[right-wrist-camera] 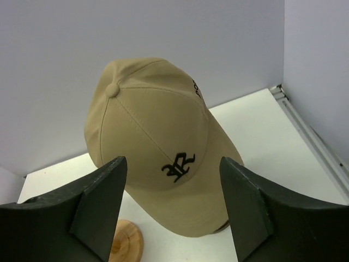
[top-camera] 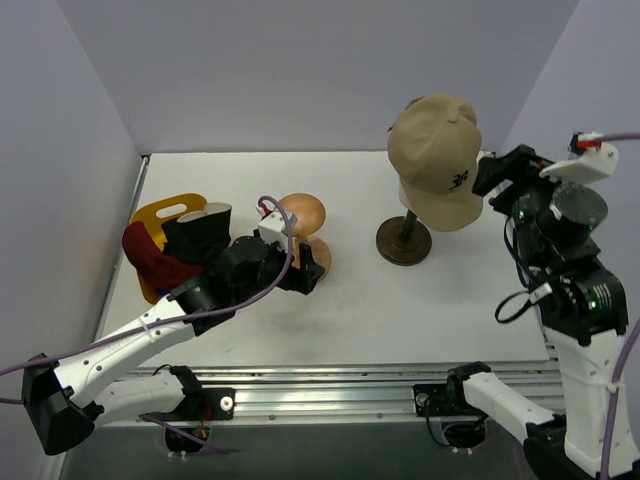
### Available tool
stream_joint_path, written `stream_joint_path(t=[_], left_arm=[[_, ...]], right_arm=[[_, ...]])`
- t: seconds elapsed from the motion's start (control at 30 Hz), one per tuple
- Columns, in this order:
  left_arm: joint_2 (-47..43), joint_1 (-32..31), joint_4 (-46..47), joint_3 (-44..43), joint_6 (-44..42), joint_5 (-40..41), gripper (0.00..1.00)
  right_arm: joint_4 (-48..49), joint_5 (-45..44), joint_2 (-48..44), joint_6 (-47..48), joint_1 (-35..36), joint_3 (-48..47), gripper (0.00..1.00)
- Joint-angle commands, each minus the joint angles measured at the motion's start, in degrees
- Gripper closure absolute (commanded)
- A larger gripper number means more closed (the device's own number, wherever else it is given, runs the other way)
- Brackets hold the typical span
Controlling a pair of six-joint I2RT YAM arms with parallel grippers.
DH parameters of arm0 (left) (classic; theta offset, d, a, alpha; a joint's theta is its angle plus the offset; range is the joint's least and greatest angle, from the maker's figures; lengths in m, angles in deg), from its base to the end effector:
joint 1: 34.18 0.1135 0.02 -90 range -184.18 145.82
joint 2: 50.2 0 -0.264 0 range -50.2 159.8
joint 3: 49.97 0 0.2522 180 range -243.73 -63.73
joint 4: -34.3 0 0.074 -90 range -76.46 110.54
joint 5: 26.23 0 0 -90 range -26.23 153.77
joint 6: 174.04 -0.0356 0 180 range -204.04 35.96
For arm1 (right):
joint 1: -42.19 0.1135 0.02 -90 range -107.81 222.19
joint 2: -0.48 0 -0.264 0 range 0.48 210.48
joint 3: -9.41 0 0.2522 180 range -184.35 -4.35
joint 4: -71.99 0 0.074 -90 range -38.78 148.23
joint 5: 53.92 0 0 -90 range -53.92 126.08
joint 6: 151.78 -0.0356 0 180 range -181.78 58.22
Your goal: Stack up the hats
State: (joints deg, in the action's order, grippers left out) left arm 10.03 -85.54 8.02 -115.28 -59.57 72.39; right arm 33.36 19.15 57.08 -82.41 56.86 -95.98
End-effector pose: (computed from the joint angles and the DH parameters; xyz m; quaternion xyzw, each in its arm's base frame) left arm 0.1552 -0.1856 0.3255 0.1500 0.8101 -0.2973 0.4826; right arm 0.1450 0.0272 0.5427 0.1457 0.6280 0.1400 0.7515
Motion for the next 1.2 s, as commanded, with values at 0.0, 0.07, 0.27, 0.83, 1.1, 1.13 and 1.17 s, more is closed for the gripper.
stream_joint_path(t=[0.0, 0.07, 0.27, 0.83, 1.1, 1.13, 1.17], left_arm=[[1.2, -0.33, 3.38, -6.44, -0.48, -5.01, 0.1], [4.01, -0.33, 1.45, -12.41, -0.3, -6.5, 0.1], [11.4, -0.33, -4.01, -23.41, -1.88, -5.29, 0.1], [28.45, 1.08, 0.02, -41.88, 2.68, -15.29, 0.13], [34.08, 1.08, 8.02, -42.84, 5.85, -22.76, 0.13], [34.6, 1.08, 8.55, -43.19, 6.46, -23.29, 0.13], [35.39, 1.08, 9.43, -43.37, 6.64, -23.82, 0.13]], right_arm=[[3.68, 3.39, -4.65, 4.18, 0.0, 8.01, 0.37], [3.33, 5.58, -6.05, 4.19, 0.0, 11.46, 0.39], [7.36, 7.88, -11.58, 0.15, -0.09, 25.35, 0.43], [13.0, 9.89, -15.12, -5.65, -0.61, 34.94, 0.48], [19.65, 10.16, -20.82, -9.61, -0.7, 42.58, 0.47], [20.29, 10.33, -21.0, -9.53, -0.79, 43.03, 0.47], [20.73, 10.77, -20.92, -9.26, -0.79, 43.29, 0.47]])
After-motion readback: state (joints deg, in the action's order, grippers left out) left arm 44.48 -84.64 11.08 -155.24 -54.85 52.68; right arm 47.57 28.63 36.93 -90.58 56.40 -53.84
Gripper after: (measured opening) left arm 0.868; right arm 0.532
